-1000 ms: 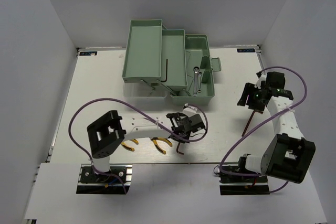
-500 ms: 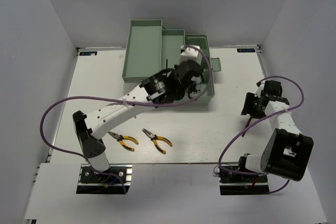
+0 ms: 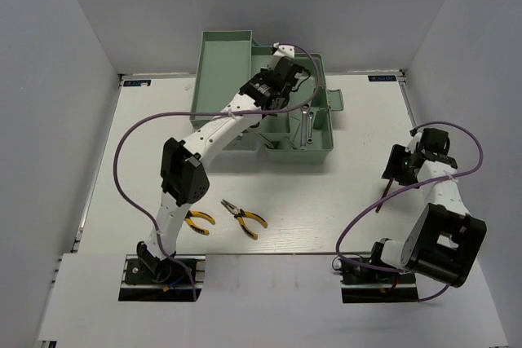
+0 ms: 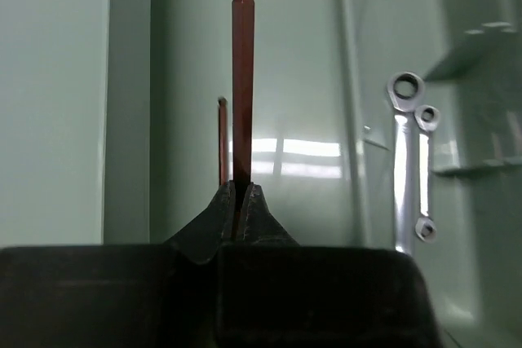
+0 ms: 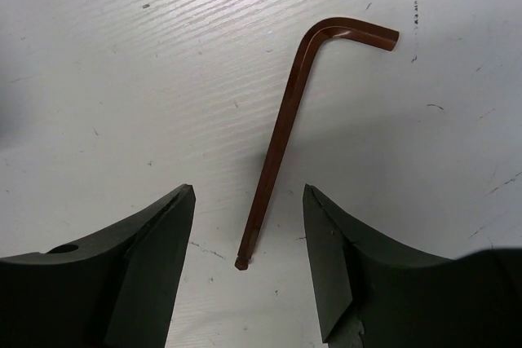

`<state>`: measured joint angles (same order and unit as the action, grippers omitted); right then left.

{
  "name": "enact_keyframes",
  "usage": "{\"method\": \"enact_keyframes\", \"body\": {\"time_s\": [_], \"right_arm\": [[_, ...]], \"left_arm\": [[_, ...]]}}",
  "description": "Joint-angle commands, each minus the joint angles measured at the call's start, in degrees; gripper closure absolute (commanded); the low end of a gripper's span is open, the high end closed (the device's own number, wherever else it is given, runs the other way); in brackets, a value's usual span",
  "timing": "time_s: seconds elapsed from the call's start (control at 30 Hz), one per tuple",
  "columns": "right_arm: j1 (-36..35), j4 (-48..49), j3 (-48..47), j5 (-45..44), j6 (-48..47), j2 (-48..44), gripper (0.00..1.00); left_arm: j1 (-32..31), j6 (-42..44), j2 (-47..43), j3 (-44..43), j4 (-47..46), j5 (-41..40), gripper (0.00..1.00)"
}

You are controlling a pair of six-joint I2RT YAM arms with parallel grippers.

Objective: Sort the tools into containers

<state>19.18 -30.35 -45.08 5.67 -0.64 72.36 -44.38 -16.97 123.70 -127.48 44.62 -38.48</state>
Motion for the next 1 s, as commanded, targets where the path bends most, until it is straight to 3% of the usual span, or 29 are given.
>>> {"method": "enact_keyframes", "body": {"time_s": [0.0,0.03,0.1,0.13,0.23,0.27,0.43,0.73,0.83,0.93,0.97], "right_arm": [[1.56,0.03,0.26,1.97,-0.76,-1.52,0.38],[2.08,-0.32,0.26,2.24,-0.76,-1.34,0.38],[2.53,-0.68,0.34,3.55,-0.94,-0.99,0.38],[2.88,-0.76,0.17,3.90,-0.94,-0.29,0.38],[2.71,-0.77,0.34,4.44,-1.20,2.35,0.38],[2.79,-0.16,0.26,4.52,-1.29,3.83,0.38],[2.35,1.96,0.34,1.90,-1.20,7.09,0.40],[1.21,6.17,0.43,-2.59,-2.34,14.12,0.41],[-0.54,7.49,-0.18,-4.70,-3.22,16.75,0.42],[-2.38,8.11,-0.45,-8.39,-3.66,18.87,0.46],[-2.91,8.46,-0.36,-9.18,-4.18,19.13,0.49]], "left_arm": [[2.71,2.82,0.66,-5.67,-0.76,1.64,1.00],[3.33,3.52,1.19,-5.67,-0.76,2.26,0.98],[4.21,3.52,1.72,-6.20,-1.29,4.28,0.85],[4.82,3.52,1.72,-6.20,-1.29,4.29,0.66],[5.97,4.14,1.72,-6.20,-1.29,4.82,0.30],[5.97,4.66,1.20,-6.20,-1.29,4.82,0.26],[6.50,5.99,-0.73,-7.95,-2.43,7.62,0.16],[5.45,5.46,-8.36,-6.21,-3.57,16.77,0.16],[5.44,4.76,-13.03,-1.65,-4.10,20.36,0.16],[4.92,3.61,-23.12,9.06,-6.47,21.77,0.16],[4.92,3.61,-26.37,17.01,-7.69,22.74,0.16]]}}
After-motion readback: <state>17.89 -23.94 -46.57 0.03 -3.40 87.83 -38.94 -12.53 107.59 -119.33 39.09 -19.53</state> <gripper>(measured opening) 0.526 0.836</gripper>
